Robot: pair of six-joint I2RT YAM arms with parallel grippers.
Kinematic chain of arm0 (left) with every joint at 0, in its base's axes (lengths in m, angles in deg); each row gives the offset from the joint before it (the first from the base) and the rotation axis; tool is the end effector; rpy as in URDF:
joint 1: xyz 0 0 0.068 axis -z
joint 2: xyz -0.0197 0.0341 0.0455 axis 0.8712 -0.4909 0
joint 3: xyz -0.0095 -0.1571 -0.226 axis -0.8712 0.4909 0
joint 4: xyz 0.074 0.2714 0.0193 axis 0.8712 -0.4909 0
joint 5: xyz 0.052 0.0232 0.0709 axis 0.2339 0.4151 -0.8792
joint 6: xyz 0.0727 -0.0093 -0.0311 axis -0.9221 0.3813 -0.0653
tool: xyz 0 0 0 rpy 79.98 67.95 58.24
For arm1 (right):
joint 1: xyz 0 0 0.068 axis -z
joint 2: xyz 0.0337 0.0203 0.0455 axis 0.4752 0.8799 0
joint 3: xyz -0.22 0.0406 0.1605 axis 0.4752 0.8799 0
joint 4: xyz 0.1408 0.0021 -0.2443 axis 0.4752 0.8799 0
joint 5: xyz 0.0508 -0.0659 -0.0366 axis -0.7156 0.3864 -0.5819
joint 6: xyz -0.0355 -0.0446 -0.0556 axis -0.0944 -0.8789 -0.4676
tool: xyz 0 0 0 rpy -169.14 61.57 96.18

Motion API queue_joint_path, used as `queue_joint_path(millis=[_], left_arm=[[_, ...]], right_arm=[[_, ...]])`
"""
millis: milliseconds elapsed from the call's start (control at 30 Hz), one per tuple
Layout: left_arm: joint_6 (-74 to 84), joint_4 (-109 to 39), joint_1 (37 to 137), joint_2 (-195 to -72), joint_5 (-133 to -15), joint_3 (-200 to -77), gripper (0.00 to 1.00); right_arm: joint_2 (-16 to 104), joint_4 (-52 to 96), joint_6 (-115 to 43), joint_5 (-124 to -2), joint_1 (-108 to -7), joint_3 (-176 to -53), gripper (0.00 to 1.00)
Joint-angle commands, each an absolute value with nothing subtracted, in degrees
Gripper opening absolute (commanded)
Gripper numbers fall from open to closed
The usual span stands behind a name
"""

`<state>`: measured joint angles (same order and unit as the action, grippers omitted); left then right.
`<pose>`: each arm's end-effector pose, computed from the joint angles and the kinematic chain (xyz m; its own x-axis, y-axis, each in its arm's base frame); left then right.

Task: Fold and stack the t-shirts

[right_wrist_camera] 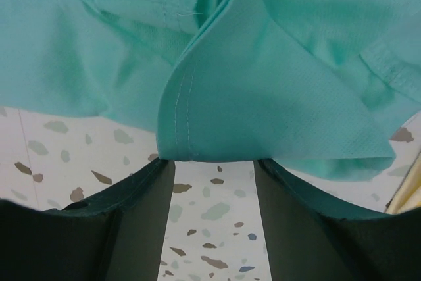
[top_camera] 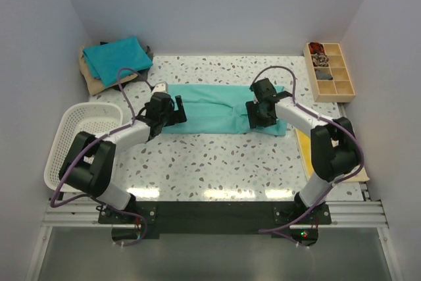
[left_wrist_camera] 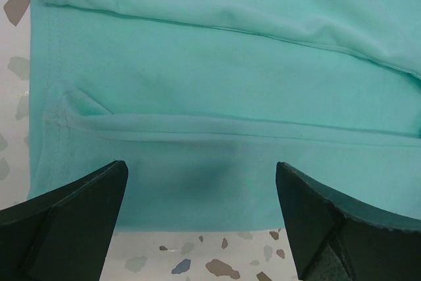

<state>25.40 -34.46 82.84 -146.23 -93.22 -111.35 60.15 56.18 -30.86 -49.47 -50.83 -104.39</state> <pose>0.3324 -0.1217 0.1475 -0.6395 -0.2985 -0.7085 -0.1191 0.9489 -0.2923 0.3433 0.1348 0.1584 -0.9002 -0.1456 -0.4103 -0.1594 0.9872 -0.0004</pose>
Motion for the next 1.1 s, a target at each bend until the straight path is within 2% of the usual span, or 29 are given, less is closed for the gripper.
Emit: queue_joint_path(millis=[0,433,767,900,1067], left_arm=[[23.84,-31.82,83.01,-146.45,-93.55,-113.42,1.00],[21.73,-34.10,83.01,-148.56,-95.30,-114.83,1.00],[21.12,-34.28,83.01,-147.41,-97.32,-114.39,1.00],[21.20,-35.07,82.92,-148.29,-98.56,-114.22,1.00],[21.64,-34.90,83.01,-147.51,-98.65,-114.04,1.00]], right_arm=[[62.73,52.40,-30.61,-46.03,-49.12,-110.32,0.56],[76.00,50.38,-29.56,-41.37,-41.82,-122.18,0.57],[76.28,50.29,-31.49,-33.99,-38.65,-127.72,0.64],[73.75,51.17,-30.70,-36.09,-37.42,-127.30,0.66],[68.90,48.62,-30.26,-46.54,-38.47,-123.42,0.65]])
